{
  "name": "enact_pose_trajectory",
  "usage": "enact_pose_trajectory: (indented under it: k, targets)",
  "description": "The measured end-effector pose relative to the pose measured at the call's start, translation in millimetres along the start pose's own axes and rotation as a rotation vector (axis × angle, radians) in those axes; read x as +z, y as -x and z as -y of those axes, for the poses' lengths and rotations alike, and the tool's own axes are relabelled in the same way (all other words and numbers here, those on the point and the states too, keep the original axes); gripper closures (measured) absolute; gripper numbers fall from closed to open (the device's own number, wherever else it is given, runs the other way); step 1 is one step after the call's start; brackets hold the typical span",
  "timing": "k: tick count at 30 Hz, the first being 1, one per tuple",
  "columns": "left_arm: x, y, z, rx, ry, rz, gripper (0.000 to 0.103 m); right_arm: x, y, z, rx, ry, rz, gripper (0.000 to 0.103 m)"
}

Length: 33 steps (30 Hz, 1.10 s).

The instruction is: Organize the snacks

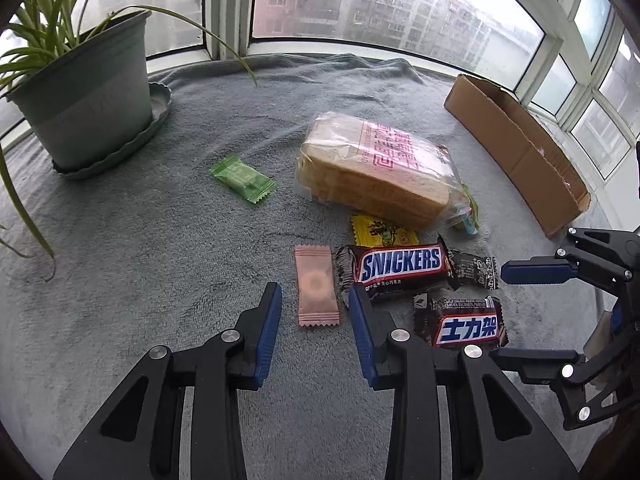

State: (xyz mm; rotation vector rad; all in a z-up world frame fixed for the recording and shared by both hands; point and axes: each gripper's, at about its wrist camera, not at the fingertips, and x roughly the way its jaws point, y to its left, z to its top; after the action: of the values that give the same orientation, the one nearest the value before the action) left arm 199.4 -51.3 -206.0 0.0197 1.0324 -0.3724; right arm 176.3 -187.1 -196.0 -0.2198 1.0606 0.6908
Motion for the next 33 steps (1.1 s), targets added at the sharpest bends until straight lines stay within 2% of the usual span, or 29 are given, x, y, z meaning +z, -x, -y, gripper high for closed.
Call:
enact_pose_trajectory:
  k: [5,7,10,15,17,19,25,33]
  targets:
    - [1,-5,6,0.026,-0.057,-0.01,0.071,3,-12,-3,-0.005,0.027,-0.026,0.041]
    - [3,-8,4,0.033,-0.056,-0.018,0.08,4,-15,-5,-0.005,0.036,-0.027,0.041]
    - [2,-8,2,0.036,-0.058,-0.016,0.083,5,-19,-8,-0.003,0.047,-0.032,0.041]
    - [2,-9,10,0.06,-0.101,-0.022,0.083,6,-28,-14,-0.036,0.085,-0.042,0.054]
    - [3,-11,13,0.071,-0.122,-0.021,0.083,6,-28,-13,-0.036,0.085,-0.04,0.063]
    - [2,-11,15,0.085,-0.136,-0.015,0.084,7,-27,-11,-0.033,0.079,-0.038,0.066]
    - [0,-7,8,0.068,-0.078,0.005,0.084,3,-23,-11,-0.02,0.053,-0.015,0.072]
    - [-1,11,0,0.056,-0.028,0.037,0.085,-4,0,-7,-0.008,0.01,0.042,0.072]
